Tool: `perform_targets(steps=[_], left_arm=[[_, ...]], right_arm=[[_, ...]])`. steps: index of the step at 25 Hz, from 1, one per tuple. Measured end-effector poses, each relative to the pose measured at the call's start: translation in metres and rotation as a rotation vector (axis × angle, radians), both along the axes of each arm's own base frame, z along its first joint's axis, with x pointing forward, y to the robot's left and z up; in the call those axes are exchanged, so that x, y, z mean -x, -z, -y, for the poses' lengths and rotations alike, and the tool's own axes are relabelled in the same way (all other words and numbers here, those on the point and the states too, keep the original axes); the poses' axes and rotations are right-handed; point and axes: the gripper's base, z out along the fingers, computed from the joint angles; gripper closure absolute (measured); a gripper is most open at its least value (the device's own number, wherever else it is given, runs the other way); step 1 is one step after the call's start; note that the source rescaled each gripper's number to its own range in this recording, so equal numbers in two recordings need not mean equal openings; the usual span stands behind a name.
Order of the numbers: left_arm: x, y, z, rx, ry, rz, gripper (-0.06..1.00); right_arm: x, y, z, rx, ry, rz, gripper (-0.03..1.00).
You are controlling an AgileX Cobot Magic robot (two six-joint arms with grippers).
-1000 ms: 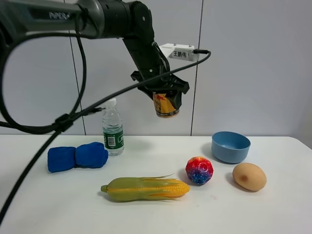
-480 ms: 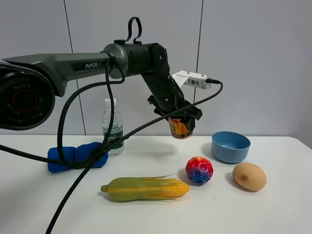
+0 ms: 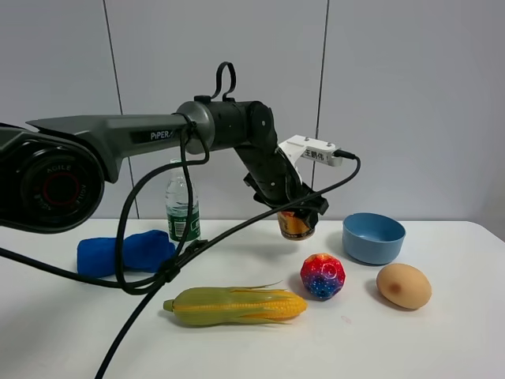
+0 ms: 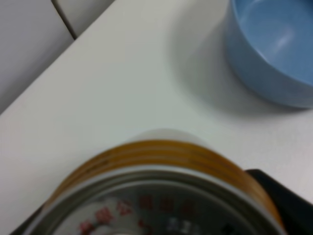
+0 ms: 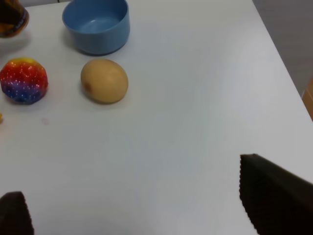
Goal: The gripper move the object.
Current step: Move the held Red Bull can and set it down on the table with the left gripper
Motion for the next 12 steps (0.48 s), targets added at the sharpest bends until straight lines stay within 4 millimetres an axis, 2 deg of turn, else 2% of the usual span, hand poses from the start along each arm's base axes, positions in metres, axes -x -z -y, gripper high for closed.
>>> perform_targets(steps=[5, 12], left_arm=[[0.000, 0.012, 0.001, 0.000, -0.001, -0.021, 0.94], [-0.001, 0.016, 0.001, 0.000, 0.000, -0.021, 0.94]], right_arm=[[0.000, 0.000, 0.000, 0.000, 0.000, 0.000, -0.03], [0.000, 0.000, 0.000, 0.000, 0.000, 0.000, -0.03]])
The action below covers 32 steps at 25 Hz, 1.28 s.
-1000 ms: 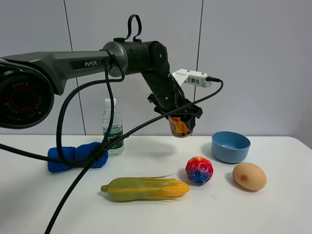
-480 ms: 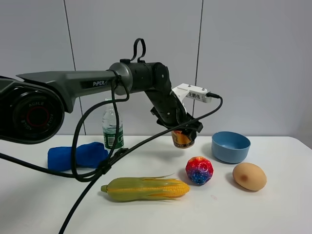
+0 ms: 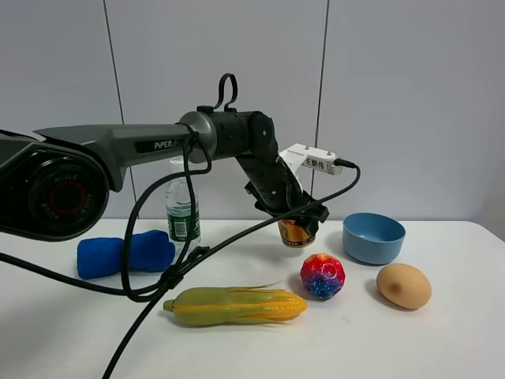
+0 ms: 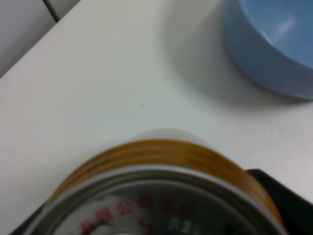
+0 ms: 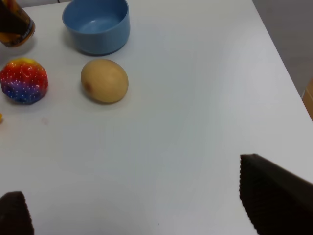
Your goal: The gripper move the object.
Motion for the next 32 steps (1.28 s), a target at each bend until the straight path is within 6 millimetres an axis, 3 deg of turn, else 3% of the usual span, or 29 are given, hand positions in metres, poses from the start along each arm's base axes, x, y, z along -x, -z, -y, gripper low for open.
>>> perform_targets(steps=[12, 14, 16, 18, 23, 27, 32], left_arm=[[0.001, 0.005, 0.001, -0.008, 0.033, 0.000, 0.92], [0.000, 0.004, 0.002, -0.011, 0.047, 0.012, 0.83], [0.000, 0.001, 0.002, -0.007, 0.055, 0.021, 0.58], [0.000, 0.000, 0.002, -0.008, 0.057, 0.024, 0.45], [0.003, -0.004, 0.001, -0.024, 0.065, 0.001, 0.41], [0.012, -0.049, -0.005, -0.082, 0.086, 0.020, 0.41], [0.038, -0.157, -0.033, -0.204, 0.075, 0.133, 0.41]], right_arm=[[0.000, 0.000, 0.000, 0.000, 0.000, 0.000, -0.03], [0.000, 0.000, 0.000, 0.000, 0.000, 0.000, -0.03], [0.000, 0.000, 0.000, 0.000, 0.000, 0.000, -0.03], [0.000, 0.000, 0.000, 0.000, 0.000, 0.000, -0.03], [0.000, 0.000, 0.000, 0.000, 0.000, 0.000, -0.03], [0.000, 0.000, 0.000, 0.000, 0.000, 0.000, -0.03], [0.000, 0.000, 0.000, 0.000, 0.000, 0.000, -0.03]])
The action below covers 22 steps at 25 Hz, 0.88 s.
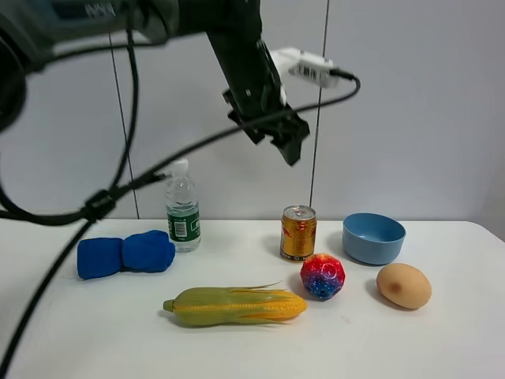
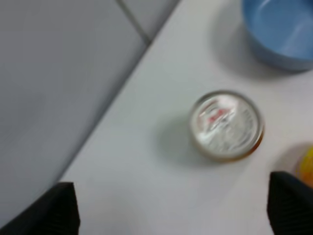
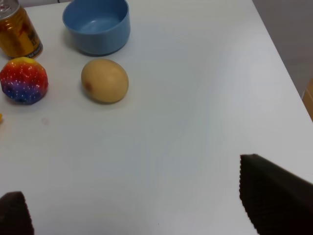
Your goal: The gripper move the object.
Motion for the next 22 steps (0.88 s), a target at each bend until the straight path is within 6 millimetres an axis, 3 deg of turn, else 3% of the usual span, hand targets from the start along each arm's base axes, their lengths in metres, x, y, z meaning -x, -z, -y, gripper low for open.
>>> perform_targets(steps=[5, 9, 10, 15, 19, 22], left_arm=[[0.033, -0.084, -0.036, -0.028, -0.053, 0.089, 0.44], [0.062, -0.119, -0.070, -0.031, -0.093, 0.097, 0.45], [0.080, -0.134, -0.094, -0.032, -0.124, 0.091, 0.45], [0.123, -0.141, -0.163, -0.022, -0.289, 0.022, 0.47], [0.169, -0.139, -0.217, 0.021, -0.460, -0.016, 0.55], [0.211, -0.132, -0.252, 0.054, -0.577, -0.031, 0.56]], right_arm=[[0.000, 0.000, 0.000, 0.000, 0.000, 0.000, -0.03], [0.000, 0.000, 0.000, 0.000, 0.000, 0.000, -0.03], [0.000, 0.000, 0.000, 0.000, 0.000, 0.000, -0.03], [0.000, 0.000, 0.000, 0.000, 0.000, 0.000, -0.03], [0.000, 0.000, 0.000, 0.000, 0.000, 0.000, -0.03], [0.000, 0.000, 0.000, 0.000, 0.000, 0.000, -0.03]])
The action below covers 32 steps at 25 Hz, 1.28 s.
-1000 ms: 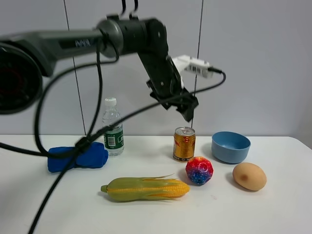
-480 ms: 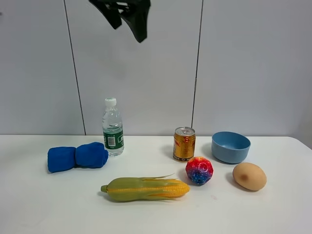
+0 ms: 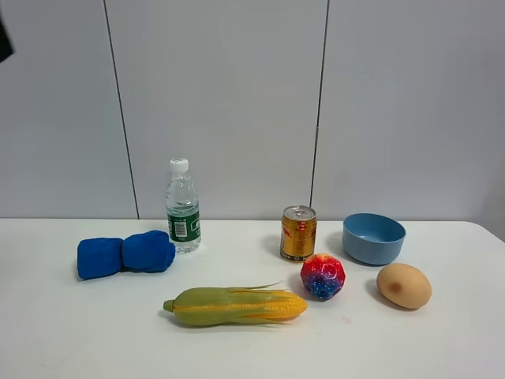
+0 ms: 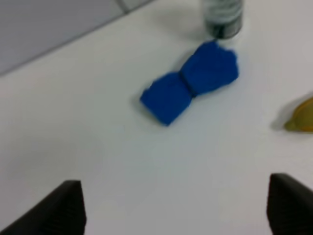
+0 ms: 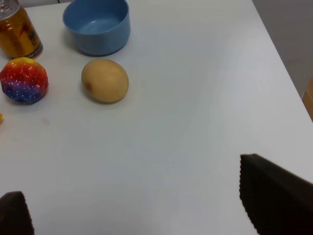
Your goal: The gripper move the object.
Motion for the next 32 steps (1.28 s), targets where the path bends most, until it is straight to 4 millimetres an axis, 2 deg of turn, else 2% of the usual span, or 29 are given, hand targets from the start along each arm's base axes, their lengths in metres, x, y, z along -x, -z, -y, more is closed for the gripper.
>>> perform_targets(steps=[3, 7, 11, 15, 19, 21, 27, 32], left_arm=[[0.039, 0.016, -0.022, 0.031, -0.089, -0.012, 0.56], [0.091, 0.041, -0.039, 0.082, -0.171, 0.000, 0.56], [0.135, 0.068, -0.047, 0.157, -0.213, 0.019, 0.56], [0.167, 0.099, -0.052, 0.224, -0.229, 0.023, 0.56], [0.186, 0.131, -0.058, 0.231, -0.284, 0.023, 0.56], [0.194, 0.138, -0.060, 0.231, -0.319, 0.047, 0.56], [0.212, 0.138, -0.058, 0.208, -0.329, 0.166, 0.56], [0.223, 0.141, -0.052, 0.179, -0.297, 0.386, 0.56]], right_arm=[[0.000, 0.000, 0.000, 0.000, 0.000, 0.000, -0.03], [0.000, 0.000, 0.000, 0.000, 0.000, 0.000, -0.03], [0.000, 0.000, 0.000, 0.000, 0.000, 0.000, -0.03], [0.000, 0.000, 0.000, 0.000, 0.000, 0.000, -0.03], [0.000, 0.000, 0.000, 0.000, 0.000, 0.000, -0.03], [0.000, 0.000, 0.000, 0.000, 0.000, 0.000, -0.03], [0.000, 0.000, 0.000, 0.000, 0.000, 0.000, -0.03], [0.000, 0.000, 0.000, 0.000, 0.000, 0.000, -0.03]])
